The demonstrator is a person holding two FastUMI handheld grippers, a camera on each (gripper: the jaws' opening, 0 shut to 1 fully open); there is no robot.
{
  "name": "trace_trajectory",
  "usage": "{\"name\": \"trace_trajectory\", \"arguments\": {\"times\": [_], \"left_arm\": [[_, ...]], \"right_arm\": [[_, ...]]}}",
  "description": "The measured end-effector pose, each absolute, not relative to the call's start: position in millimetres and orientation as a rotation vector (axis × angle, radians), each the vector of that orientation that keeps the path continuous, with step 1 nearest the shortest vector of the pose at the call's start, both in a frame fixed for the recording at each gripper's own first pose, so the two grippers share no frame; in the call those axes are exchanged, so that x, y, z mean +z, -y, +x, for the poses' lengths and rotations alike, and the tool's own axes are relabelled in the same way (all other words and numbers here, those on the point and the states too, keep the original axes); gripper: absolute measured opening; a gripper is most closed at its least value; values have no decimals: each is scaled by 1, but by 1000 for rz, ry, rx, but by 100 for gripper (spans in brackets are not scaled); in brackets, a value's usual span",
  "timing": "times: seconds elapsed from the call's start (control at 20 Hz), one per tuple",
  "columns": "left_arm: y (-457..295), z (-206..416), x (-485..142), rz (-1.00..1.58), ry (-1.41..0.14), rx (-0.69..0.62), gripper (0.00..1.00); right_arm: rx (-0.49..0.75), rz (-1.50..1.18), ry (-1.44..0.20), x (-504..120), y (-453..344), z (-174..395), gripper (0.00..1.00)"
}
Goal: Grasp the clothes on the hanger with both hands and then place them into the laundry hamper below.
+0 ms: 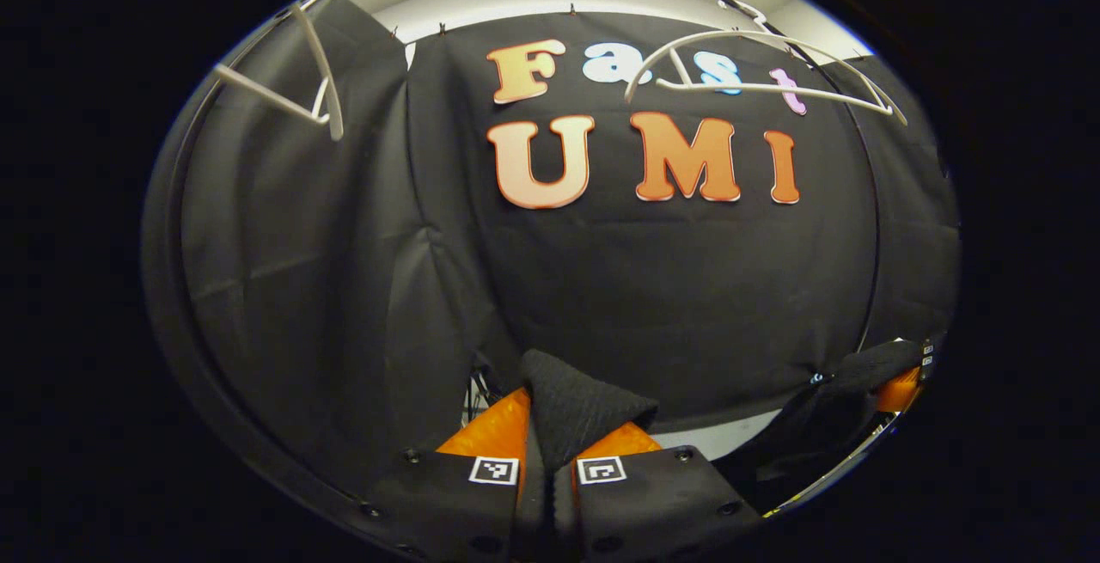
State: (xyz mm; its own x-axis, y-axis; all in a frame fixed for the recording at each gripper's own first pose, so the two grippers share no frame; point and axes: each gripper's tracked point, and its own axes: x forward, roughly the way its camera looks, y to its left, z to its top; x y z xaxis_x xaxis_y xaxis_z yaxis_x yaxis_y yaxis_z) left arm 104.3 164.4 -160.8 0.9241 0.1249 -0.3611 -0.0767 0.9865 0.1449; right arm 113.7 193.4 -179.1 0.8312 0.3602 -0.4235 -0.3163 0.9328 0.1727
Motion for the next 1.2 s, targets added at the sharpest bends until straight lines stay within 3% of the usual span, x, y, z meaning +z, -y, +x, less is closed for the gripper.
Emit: {"name": "trace_trajectory", "arguments": {"times": [0.45,0.75,0.9,1.1,1.15,1.2], "left_arm": [[-202,56,-272,89,-677,191,11],[-221,23,-326,90,-868,233,13],[-223,10,-340,88,-928,249,31],[-219,-6,-367,58,-1035,230,73],[-219,-11,-370,60,-1055,230,83],[-223,-12,-372,64,-1061,231,92]], "right_arm": [[391,64,-749,-288,-218,99,4],[367,58,-871,-329,-216,85,12],[373,100,-896,-341,-220,81,18],[359,101,-895,-340,-213,84,26],[358,104,-896,-340,-212,82,23],[350,104,-895,-341,-209,83,44]]}}
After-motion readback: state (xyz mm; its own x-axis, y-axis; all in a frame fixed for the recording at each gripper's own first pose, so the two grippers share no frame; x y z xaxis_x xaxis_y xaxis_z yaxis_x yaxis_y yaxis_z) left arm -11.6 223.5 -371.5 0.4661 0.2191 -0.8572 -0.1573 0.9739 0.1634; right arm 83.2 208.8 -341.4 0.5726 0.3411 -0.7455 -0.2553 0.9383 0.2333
